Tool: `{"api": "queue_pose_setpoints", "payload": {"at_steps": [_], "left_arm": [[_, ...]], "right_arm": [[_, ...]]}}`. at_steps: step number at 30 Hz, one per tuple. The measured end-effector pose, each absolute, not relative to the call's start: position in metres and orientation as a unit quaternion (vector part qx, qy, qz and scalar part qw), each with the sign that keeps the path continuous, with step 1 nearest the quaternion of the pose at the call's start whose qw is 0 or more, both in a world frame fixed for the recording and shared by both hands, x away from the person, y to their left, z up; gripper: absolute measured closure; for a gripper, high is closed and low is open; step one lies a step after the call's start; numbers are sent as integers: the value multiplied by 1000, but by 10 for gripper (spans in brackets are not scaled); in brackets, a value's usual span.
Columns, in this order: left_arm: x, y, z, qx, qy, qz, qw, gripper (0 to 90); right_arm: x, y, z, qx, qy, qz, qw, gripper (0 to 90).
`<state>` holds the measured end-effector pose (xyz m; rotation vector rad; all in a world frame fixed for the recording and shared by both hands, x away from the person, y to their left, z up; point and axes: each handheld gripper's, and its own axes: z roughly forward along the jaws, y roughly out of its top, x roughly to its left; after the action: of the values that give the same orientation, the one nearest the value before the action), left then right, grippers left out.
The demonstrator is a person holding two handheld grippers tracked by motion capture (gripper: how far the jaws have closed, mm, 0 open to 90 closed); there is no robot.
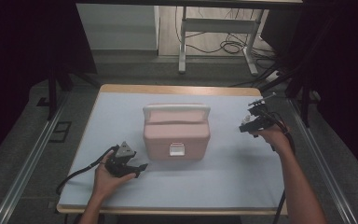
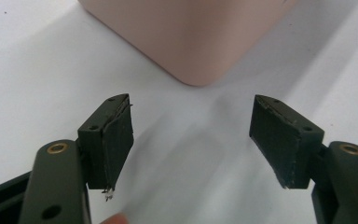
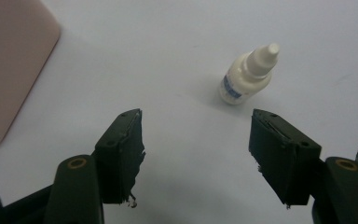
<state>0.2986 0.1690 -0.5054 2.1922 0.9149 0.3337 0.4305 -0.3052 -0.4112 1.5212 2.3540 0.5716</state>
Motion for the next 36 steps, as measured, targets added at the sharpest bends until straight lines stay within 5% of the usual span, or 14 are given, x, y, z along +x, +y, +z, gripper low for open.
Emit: {"api": "queue_pose_setpoints", "payload": {"at_steps": [36], "left_arm": [[299, 169, -505, 852, 351, 126, 368, 304]], "right_arm": [[489, -321, -427, 574, 790, 168, 132, 396]]}}
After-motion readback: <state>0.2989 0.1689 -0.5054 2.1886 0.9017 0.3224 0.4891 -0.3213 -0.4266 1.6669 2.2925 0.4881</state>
